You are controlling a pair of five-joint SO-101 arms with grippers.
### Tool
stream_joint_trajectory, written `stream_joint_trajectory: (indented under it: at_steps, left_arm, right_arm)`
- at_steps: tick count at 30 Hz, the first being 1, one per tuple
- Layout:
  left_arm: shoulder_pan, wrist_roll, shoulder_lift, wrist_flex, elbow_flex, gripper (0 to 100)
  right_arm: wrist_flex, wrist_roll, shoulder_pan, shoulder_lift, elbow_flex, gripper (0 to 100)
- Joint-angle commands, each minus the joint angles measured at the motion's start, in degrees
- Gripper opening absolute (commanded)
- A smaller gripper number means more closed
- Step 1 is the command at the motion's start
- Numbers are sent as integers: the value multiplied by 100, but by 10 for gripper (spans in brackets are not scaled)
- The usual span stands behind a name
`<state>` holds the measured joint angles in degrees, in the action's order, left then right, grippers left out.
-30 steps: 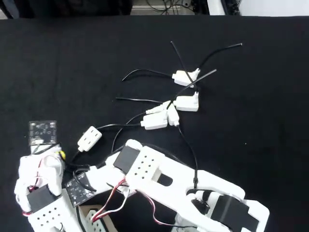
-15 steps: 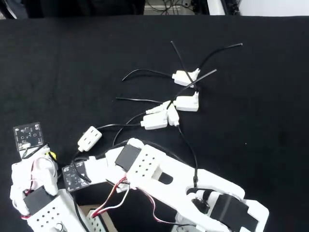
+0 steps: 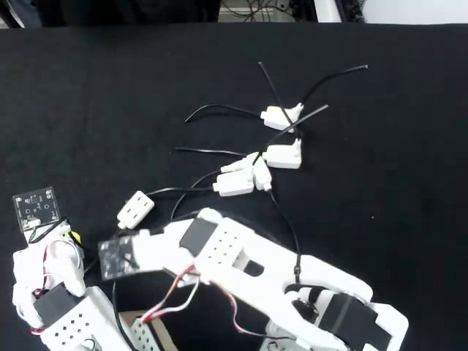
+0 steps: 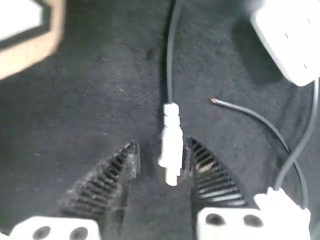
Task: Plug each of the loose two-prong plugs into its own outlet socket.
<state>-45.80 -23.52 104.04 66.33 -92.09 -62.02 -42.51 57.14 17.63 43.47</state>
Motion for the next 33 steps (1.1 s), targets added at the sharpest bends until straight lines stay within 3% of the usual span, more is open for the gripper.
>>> stream_joint_trajectory:
  at_steps: [1,12,18,21,23,33]
  left_arm:
    - [-31,53,35,-123,-22,195]
    - [-48,53,35,-132,-22,195]
    - [-31,53,35,-132,-22,195]
    - [-31,53,35,-132,-22,195]
    - [-31,53,35,-132,-22,195]
    - [-22,53,35,-132,-22,195]
  right_arm:
    - [149,0,-325,-66,-13,152]
    - [-18,9,-316,-1640,-760,152]
    - [35,9,-334,-1780,-857,146]
    - [229,9,-369,-1789,-857,80]
    - [308,9,-501,-1789,-857,15]
    - [53,44,-1354,-1640,-1270,11]
